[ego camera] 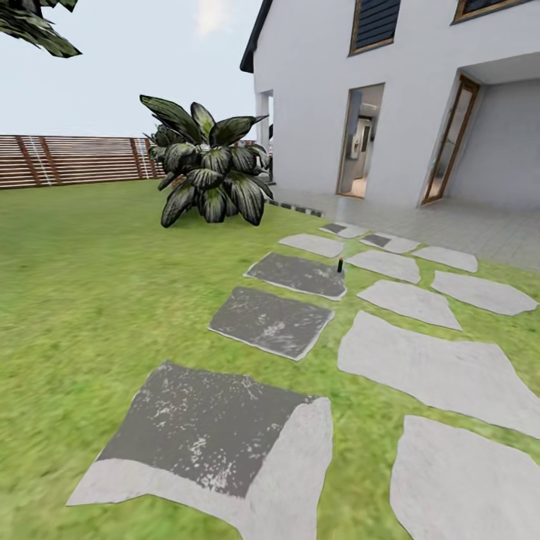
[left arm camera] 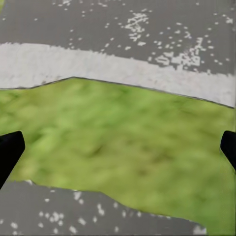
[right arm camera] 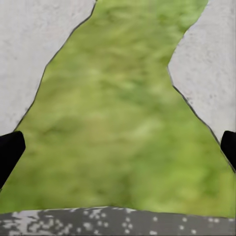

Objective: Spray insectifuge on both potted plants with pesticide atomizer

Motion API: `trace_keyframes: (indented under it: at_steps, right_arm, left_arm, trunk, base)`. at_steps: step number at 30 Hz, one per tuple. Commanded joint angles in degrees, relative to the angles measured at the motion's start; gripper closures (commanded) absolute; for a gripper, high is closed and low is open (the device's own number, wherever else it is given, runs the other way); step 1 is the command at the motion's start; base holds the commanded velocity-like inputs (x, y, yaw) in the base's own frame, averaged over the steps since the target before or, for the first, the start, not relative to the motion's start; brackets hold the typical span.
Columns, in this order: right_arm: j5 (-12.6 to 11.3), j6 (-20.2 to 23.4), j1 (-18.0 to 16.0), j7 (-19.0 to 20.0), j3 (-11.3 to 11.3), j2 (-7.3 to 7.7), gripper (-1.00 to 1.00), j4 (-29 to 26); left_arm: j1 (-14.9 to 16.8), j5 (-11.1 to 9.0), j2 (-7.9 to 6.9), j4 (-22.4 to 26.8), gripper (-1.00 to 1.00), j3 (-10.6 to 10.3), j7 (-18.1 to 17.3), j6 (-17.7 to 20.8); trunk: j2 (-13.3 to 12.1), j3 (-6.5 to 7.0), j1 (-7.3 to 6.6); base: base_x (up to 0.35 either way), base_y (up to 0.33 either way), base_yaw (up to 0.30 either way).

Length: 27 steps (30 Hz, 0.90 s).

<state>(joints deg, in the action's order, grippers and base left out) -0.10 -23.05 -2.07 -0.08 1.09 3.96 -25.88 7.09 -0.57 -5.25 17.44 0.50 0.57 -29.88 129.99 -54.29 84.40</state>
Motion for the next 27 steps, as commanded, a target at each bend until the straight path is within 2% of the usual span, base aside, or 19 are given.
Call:
trace_keyframes:
  at_steps: [1, 11, 27]
  right_arm:
    - [0.0, -0.2, 0.0, 0.0, 0.1, -0.01, -1.00, 0.0]
    - [0.0, -0.2, 0.0, 0.0, 0.1, -0.01, -1.00, 0.1]
    - [0.0, -0.2, 0.0, 0.0, 0.1, -0.01, -1.00, 0.1]
  left_arm:
    - [0.0, 0.0, -0.01, 0.0, -1.00, 0.0, 0.1, -0.2]
    - [0.0, 0.0, -0.03, 0.0, -1.00, 0.0, 0.1, -0.2]
    - [0.0, 0.0, -0.03, 0.0, -1.00, 0.0, 0.1, -0.2]
  trunk:
    - [0.0, -0.05, 0.02]
    - [0.0, -0.05, 0.02]
    - [0.0, -0.05, 0.02]
  base:
    - [0.326, -0.098, -0.004]
    - [0.311, -0.125, -0.023]
    - [0.302, -0.142, -0.243]
